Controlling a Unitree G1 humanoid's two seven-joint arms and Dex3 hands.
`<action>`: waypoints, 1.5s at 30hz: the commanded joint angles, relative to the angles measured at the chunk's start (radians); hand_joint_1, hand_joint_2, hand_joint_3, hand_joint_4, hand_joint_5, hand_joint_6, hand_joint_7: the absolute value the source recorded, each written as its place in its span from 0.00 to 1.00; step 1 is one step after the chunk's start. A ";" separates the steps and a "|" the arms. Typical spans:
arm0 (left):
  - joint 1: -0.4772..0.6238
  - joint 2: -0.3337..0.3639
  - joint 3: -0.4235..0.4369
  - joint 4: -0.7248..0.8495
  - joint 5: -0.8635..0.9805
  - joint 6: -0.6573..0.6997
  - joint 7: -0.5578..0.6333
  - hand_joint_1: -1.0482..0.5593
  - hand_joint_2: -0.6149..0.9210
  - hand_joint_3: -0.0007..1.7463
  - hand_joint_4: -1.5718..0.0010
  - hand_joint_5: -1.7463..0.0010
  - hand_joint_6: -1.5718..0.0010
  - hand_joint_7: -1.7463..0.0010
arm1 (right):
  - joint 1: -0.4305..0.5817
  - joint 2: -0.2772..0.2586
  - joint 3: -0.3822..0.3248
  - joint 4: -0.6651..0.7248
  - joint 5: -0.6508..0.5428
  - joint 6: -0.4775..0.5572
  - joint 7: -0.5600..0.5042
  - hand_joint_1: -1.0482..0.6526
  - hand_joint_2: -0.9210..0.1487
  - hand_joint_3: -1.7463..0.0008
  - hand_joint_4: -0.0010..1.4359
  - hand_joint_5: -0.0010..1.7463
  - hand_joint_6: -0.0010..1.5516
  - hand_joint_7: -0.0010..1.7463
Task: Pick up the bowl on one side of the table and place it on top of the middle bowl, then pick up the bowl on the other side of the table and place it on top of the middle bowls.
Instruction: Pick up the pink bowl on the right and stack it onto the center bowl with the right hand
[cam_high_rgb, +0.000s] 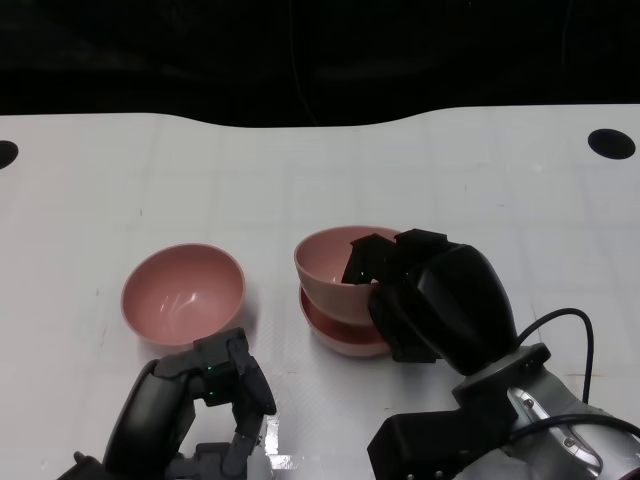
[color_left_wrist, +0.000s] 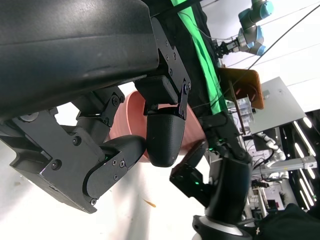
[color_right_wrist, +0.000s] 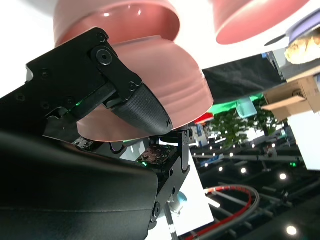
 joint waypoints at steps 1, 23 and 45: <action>0.013 0.000 -0.005 -0.021 0.005 0.015 0.011 0.55 0.67 0.76 0.46 0.00 0.50 0.11 | -0.029 -0.017 0.014 0.041 -0.013 -0.010 -0.022 0.56 0.61 0.25 0.68 1.00 0.54 0.86; 0.009 0.004 -0.007 -0.009 -0.013 0.004 -0.002 0.54 0.68 0.74 0.46 0.00 0.50 0.13 | 0.063 -0.095 0.081 -0.185 -0.067 0.222 0.336 0.20 0.00 0.80 0.23 0.07 0.25 0.00; -0.001 0.006 0.003 -0.002 0.001 0.005 0.010 0.55 0.66 0.79 0.46 0.00 0.51 0.12 | 0.294 -0.187 -0.106 -0.442 0.101 0.007 0.225 0.29 0.00 0.86 0.05 0.45 0.24 0.03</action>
